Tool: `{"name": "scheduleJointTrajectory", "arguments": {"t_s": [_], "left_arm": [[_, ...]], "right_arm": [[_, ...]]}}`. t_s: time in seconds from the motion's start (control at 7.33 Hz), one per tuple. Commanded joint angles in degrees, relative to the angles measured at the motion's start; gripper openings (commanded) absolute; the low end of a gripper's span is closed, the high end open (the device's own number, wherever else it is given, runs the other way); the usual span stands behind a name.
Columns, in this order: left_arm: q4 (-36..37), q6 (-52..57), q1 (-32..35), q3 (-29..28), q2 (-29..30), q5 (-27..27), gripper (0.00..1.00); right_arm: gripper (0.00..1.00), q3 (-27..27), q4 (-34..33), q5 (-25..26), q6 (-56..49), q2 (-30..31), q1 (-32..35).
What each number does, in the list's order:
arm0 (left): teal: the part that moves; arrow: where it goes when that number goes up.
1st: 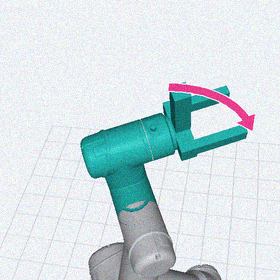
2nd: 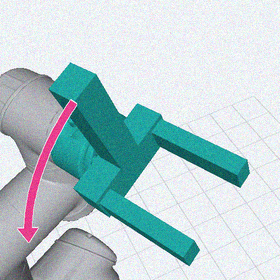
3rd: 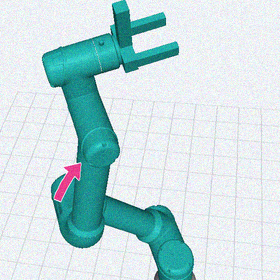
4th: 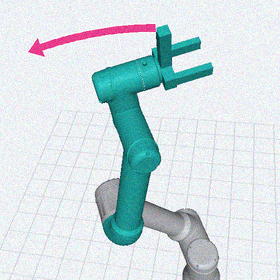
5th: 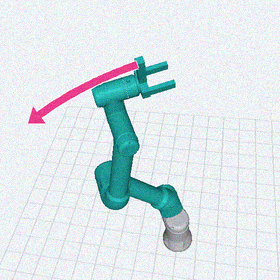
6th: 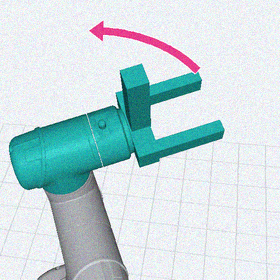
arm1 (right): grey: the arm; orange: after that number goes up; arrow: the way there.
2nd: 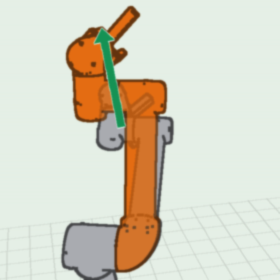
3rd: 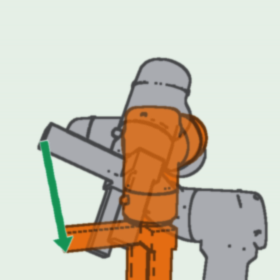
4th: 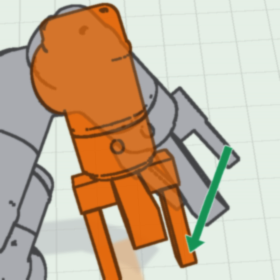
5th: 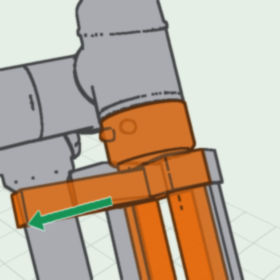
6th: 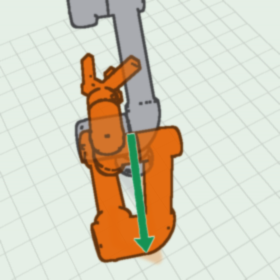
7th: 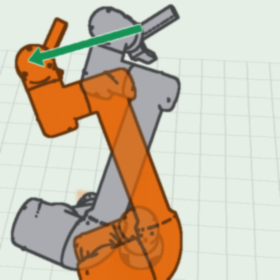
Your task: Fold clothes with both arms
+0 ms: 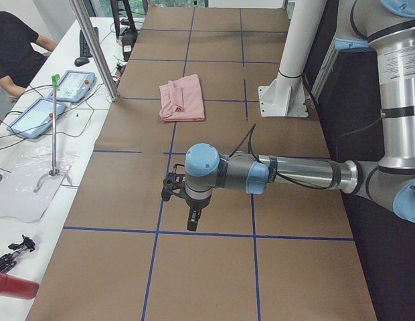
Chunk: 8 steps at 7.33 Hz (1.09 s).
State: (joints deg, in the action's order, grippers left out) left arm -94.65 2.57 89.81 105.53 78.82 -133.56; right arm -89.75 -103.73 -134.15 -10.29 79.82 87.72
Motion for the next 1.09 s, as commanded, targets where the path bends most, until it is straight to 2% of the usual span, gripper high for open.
{"name": "scheduleJointTrajectory", "arguments": {"t_s": [0.0, 0.55, 0.82, 0.95], "left_arm": [[-0.2, 0.1, -0.2, 0.4, 0.1, 0.0, 1.00], [0.3, 0.1, -0.2, 0.4, 0.0, 0.0, 1.00], [2.9, 0.0, -0.2, 0.8, 0.1, 0.0, 1.00], [3.6, 0.0, -0.2, 0.9, 0.3, 0.0, 1.00]], "right_arm": [[1.00, 0.4, -0.1, -0.3, 0.1, 1.3, -0.5], [1.00, -1.2, 0.0, -0.7, 0.0, 4.0, -0.4], [1.00, -8.4, 0.0, -0.5, -0.1, 9.6, -0.2], [1.00, -8.9, 0.1, -0.6, -0.3, 10.9, -0.3]]}}
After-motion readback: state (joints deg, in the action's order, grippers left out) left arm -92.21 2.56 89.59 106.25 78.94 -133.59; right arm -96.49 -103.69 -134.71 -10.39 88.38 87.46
